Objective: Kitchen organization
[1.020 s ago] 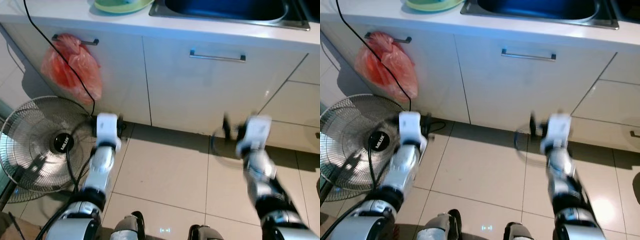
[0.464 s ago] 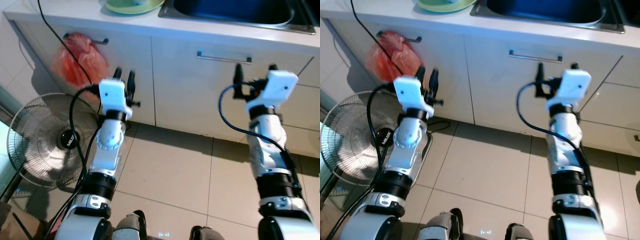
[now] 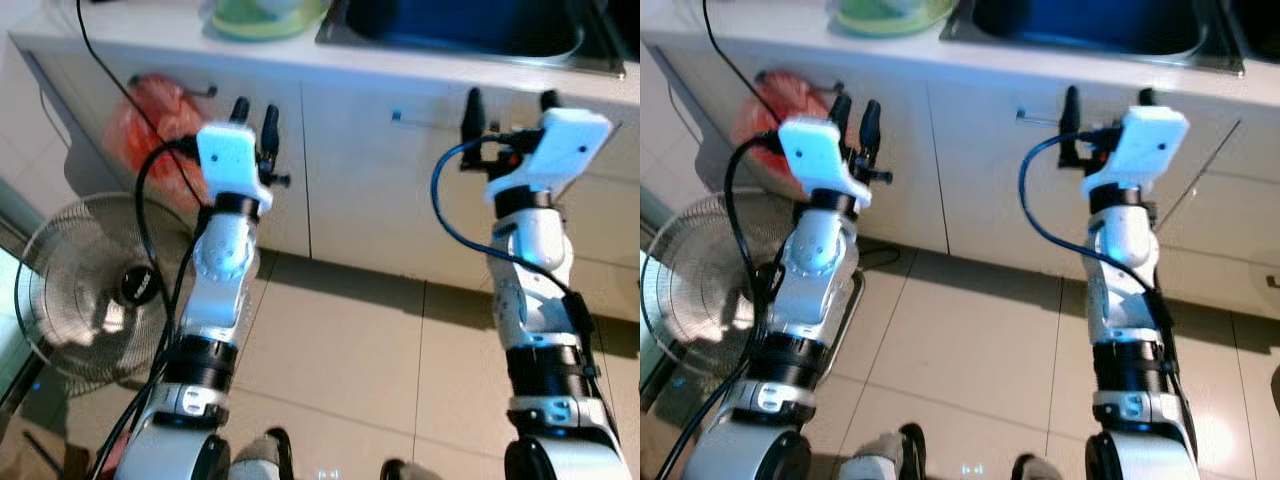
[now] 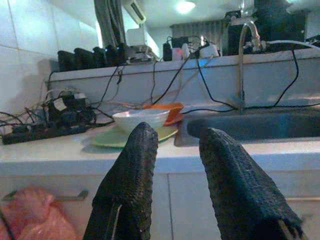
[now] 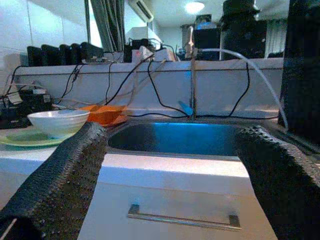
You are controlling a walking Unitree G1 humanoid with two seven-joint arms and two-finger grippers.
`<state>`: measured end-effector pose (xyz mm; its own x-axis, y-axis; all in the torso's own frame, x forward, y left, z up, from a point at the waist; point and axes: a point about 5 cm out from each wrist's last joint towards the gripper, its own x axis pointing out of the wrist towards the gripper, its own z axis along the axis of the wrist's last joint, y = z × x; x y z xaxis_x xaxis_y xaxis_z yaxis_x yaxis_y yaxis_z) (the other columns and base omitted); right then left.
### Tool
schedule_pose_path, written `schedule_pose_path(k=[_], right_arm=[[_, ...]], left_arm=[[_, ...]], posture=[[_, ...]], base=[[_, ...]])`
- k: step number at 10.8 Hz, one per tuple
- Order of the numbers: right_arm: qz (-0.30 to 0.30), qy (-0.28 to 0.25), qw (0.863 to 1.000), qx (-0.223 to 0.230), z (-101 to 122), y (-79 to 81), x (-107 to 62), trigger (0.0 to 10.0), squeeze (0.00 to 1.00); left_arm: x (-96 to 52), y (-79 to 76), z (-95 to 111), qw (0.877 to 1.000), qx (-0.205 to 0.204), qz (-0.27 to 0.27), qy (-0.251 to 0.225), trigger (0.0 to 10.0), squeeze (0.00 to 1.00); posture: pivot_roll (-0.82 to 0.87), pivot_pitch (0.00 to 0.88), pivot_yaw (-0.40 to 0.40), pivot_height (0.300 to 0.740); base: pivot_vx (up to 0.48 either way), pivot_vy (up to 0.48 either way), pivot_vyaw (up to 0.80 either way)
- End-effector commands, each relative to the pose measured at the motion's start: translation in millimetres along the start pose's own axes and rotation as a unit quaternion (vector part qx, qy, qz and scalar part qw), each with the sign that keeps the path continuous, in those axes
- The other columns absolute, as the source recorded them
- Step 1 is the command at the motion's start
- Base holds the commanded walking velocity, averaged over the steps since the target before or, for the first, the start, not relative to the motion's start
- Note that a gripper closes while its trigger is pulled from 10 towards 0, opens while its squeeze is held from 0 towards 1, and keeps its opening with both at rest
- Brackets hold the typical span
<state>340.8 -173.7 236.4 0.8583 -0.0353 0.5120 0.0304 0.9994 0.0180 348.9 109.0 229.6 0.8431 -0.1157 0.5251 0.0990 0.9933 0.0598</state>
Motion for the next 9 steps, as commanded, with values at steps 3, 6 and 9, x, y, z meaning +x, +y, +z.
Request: schedule_pose_path(k=[3, 6, 9], right_arm=[[0.005, 0.005, 1.0, 0.011, 4.7, 5.8, -2.4, 10.0, 0.0], [0.012, 0.007, 1.0, 0.021, 5.5, 10.3, -1.4, 10.0, 0.0], [0.016, 0.008, 1.0, 0.023, 7.0, 12.2, -1.8, 10.0, 0.0]], left_arm=[[3.5, -4.8, 7.9, 1.0, -0.012, -0.006, 0.004, 10.0, 0.0], [4.8, -4.4, 10.4, 1.0, -0.013, -0.003, 0.006, 10.0, 0.0], [5.5, -4.4, 13.1, 1.0, -0.015, -0.002, 0.007, 10.0, 0.0]], posture=[[0.06, 0.195, 0.062, 0.74], [0.06, 0.193, 0.061, 0.74], [0.06, 0.191, 0.059, 0.74]], base=[[0.355, 0.0, 0.0], [0.354, 0.0, 0.0], [0.358, 0.0, 0.0]])
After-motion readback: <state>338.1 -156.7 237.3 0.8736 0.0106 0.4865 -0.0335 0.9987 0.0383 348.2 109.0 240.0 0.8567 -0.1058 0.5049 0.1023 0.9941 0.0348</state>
